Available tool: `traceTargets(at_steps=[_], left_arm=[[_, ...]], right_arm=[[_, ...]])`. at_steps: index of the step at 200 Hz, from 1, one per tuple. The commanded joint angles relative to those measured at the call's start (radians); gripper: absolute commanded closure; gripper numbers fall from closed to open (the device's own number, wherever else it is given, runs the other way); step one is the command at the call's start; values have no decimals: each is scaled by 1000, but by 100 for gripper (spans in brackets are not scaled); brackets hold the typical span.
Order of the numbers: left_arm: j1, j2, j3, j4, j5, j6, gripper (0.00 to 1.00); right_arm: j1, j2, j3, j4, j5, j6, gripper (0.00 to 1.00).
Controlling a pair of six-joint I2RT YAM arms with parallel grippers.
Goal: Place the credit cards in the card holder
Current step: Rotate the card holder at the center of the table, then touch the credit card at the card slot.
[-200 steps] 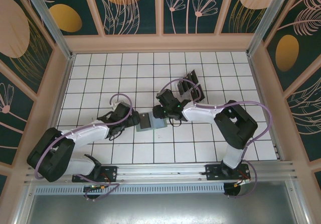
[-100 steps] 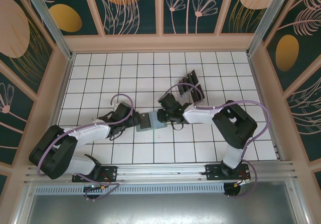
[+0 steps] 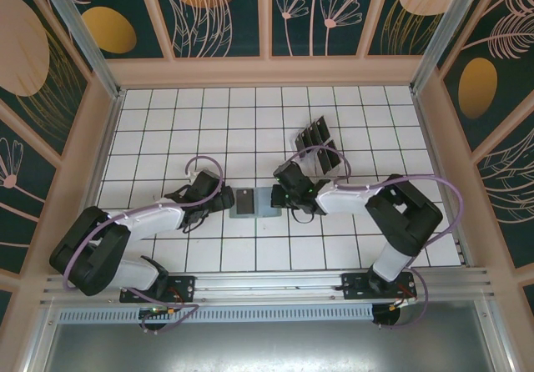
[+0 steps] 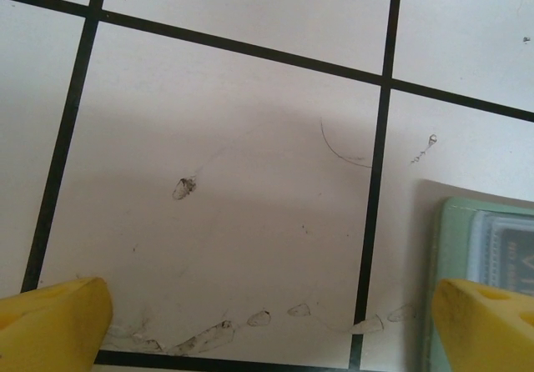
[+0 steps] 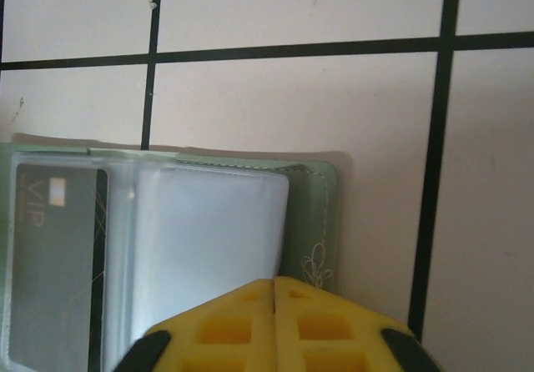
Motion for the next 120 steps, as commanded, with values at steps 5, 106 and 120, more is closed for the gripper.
traceTargets(at_steps=[5, 106, 120], left_arm=[[5, 35, 21, 3, -4, 20, 1], [5, 43, 1, 45, 40, 32, 1], [5, 42, -3, 52, 43, 34, 1]], right_arm=[[7, -56, -1, 13, 28, 18, 73], [53, 1, 101, 64, -62, 20, 75], [57, 23, 105, 84, -78, 30, 77]])
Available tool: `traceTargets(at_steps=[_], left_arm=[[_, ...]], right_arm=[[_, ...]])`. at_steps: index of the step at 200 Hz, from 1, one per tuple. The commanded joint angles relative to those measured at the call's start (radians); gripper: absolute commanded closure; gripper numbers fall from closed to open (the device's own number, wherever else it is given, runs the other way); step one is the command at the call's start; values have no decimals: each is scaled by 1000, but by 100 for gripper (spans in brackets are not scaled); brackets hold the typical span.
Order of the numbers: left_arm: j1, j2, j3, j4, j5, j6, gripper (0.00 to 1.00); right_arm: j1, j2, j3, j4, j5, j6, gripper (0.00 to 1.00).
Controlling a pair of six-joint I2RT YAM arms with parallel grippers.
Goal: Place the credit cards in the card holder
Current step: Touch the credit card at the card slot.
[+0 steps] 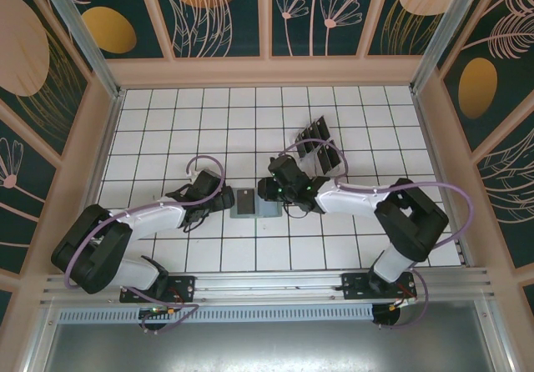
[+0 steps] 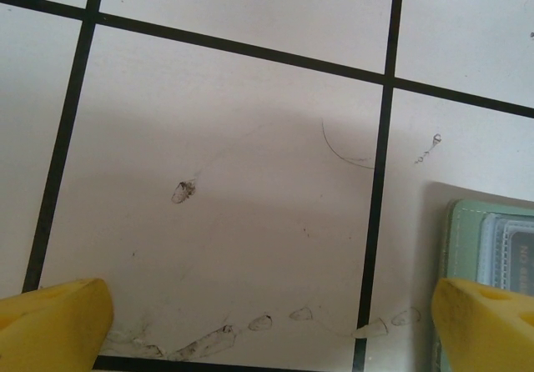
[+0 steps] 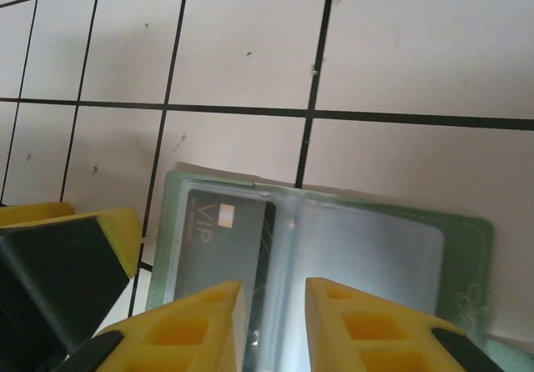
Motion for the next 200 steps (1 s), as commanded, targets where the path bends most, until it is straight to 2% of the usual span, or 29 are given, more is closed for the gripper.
traceTargets(at_steps=[1, 41, 200], left_arm=[[5, 30, -13, 59, 44, 21, 1], [5, 40, -19, 71, 51, 26, 1], [6, 63, -30, 95, 53, 30, 1]], right_arm=[[14, 48, 26, 47, -38, 14, 77], [21, 111, 32, 92, -81, 39, 83], [42, 204, 81, 94, -121, 42, 86]])
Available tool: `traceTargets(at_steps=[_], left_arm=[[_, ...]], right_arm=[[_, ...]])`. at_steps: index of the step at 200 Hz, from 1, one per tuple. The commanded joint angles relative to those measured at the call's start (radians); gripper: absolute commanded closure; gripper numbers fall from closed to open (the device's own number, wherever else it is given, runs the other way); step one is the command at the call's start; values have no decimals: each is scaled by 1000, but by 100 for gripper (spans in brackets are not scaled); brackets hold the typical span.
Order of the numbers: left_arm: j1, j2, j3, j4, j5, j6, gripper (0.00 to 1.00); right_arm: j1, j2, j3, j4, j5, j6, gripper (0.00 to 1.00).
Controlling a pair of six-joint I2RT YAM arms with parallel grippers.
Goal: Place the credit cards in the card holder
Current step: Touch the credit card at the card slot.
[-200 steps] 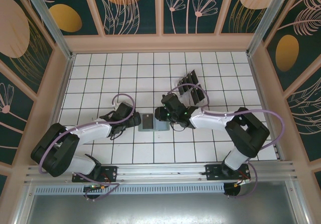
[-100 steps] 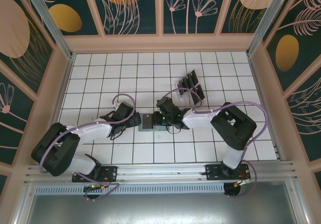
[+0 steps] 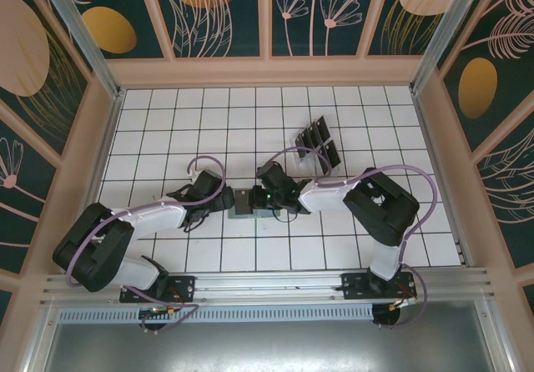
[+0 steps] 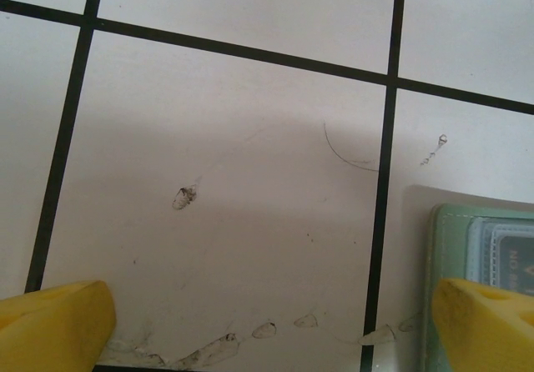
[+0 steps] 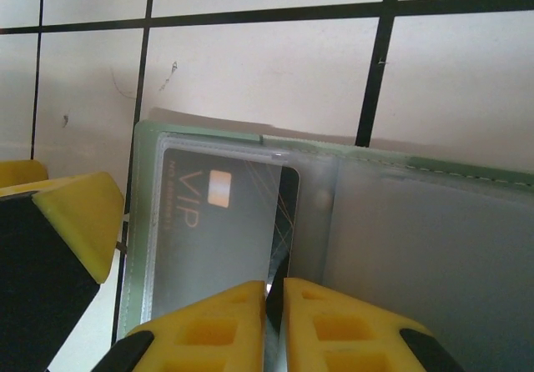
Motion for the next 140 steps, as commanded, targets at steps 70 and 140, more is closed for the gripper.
traceTargets(at_steps=[70, 140], left_arm=[[6, -29, 25, -16, 1, 22, 1], [-5, -110, 52, -42, 62, -2, 1]], right_arm=[[0, -173, 47, -143, 82, -94, 72], [-63, -190, 95, -321, 155, -261, 63]])
